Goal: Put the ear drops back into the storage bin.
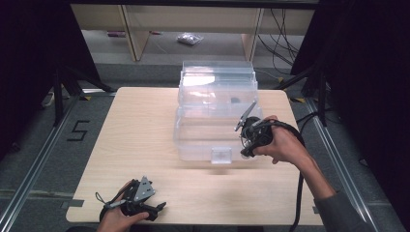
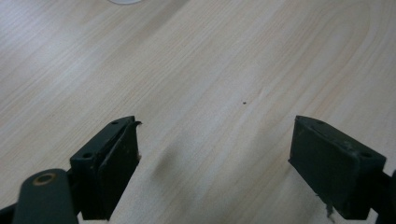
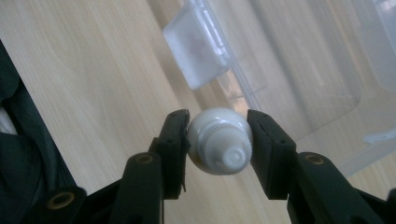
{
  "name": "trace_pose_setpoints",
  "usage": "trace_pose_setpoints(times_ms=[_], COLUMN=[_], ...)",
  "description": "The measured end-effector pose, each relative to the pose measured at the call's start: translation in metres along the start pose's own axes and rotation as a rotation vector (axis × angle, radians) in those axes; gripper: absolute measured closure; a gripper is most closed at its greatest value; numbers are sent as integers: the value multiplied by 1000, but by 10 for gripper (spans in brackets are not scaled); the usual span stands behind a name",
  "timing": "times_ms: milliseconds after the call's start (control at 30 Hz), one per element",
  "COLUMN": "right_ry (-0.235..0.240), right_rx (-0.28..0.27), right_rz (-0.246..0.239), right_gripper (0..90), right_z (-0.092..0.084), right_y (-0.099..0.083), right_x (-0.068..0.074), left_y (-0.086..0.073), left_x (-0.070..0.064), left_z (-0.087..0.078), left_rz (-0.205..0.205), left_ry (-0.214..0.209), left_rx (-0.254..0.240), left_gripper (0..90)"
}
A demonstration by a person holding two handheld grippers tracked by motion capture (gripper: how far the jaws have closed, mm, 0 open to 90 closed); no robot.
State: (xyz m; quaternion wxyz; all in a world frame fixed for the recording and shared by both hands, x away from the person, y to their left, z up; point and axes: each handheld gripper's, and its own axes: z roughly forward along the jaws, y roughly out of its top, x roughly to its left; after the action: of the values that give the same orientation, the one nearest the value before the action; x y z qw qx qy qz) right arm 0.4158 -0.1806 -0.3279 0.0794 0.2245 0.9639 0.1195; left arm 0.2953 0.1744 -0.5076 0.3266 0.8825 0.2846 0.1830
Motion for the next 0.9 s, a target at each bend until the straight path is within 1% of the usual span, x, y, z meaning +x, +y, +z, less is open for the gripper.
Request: trace_pose_setpoints(times_ms=[67, 100, 133, 167, 233, 300, 333, 367, 400, 433, 467, 500, 533, 567, 600, 633, 667, 700, 733, 767, 800, 833, 867, 900], right_ry=[-5, -7, -9, -9, -17, -16, -19, -22, -25, -28, -26, -24, -28, -32, -28, -26, -28, -29, -28, -32, -31, -32, -34, -33], right_rx=[5, 6, 11, 11, 8, 5, 2, 3, 9, 2, 4, 0, 4, 5, 5, 12, 13, 15, 17, 16, 21, 28, 28, 28], right_rz=[27, 21, 46, 46, 41, 58, 63, 56, 78, 70, 94, 94, 102, 106, 106, 124, 130, 128, 142, 143, 157, 161, 153, 163], right_gripper=[602, 602, 601, 601, 601, 601, 602, 601, 601, 602, 602, 602, 602, 601, 602, 601, 602, 601, 602, 601, 602, 602, 602, 602], right_z=[-3, -3, -4, -4, -5, -7, -7, -7, -8, -7, -7, -6, -6, -5, -3, -3, -1, 0, 2, 2, 4, 5, 6, 8], right_y=[1, 1, 2, 2, 2, 3, 3, 3, 3, 3, 3, 3, 3, 3, 2, 2, 2, 1, 1, 1, 1, 1, 1, 1], right_x=[-5, -7, -8, -8, -16, -21, -23, -26, -27, -31, -34, -37, -40, -43, -46, -48, -51, -55, -57, -59, -61, -62, -65, -67], left_y=[0, 0, 0, 0, 0, 0, 0, 1, 1, 0, 0, 0, 0, 0, 0, 0, 0, 0, 1, 1, 0, 0, 1, 1], left_x=[-1, -1, 0, 0, 0, -1, 1, 2, 2, 0, 0, 0, 2, 0, 0, 1, 2, 2, 2, 2, 2, 2, 2, 2], left_z=[0, 0, 0, 0, 0, 0, 0, -2, -1, 0, 0, 0, -1, 2, 1, -1, -2, -2, -2, -2, -1, -1, -2, -2], left_rz=[-13, -9, -5, -5, -1, -4, 10, 29, 25, -4, -3, -3, 22, -16, -16, 16, 27, 27, 26, 26, 27, 28, 27, 27], left_ry=[-1, -4, 3, 3, 2, 1, -9, -17, -17, -6, -4, -4, -12, 3, -1, -7, -11, -14, -17, -18, -18, -18, -18, -18], left_rx=[-9, -5, -3, -3, -1, -2, 10, 33, 28, -1, 0, 0, 25, 3, -1, 16, 24, 24, 29, 30, 28, 29, 29, 29], left_gripper=[152, 151, 152, 152, 152, 152, 151, 151, 152, 152, 151, 151, 152, 152, 152, 152, 152, 152, 152, 152, 152, 152, 152, 152])
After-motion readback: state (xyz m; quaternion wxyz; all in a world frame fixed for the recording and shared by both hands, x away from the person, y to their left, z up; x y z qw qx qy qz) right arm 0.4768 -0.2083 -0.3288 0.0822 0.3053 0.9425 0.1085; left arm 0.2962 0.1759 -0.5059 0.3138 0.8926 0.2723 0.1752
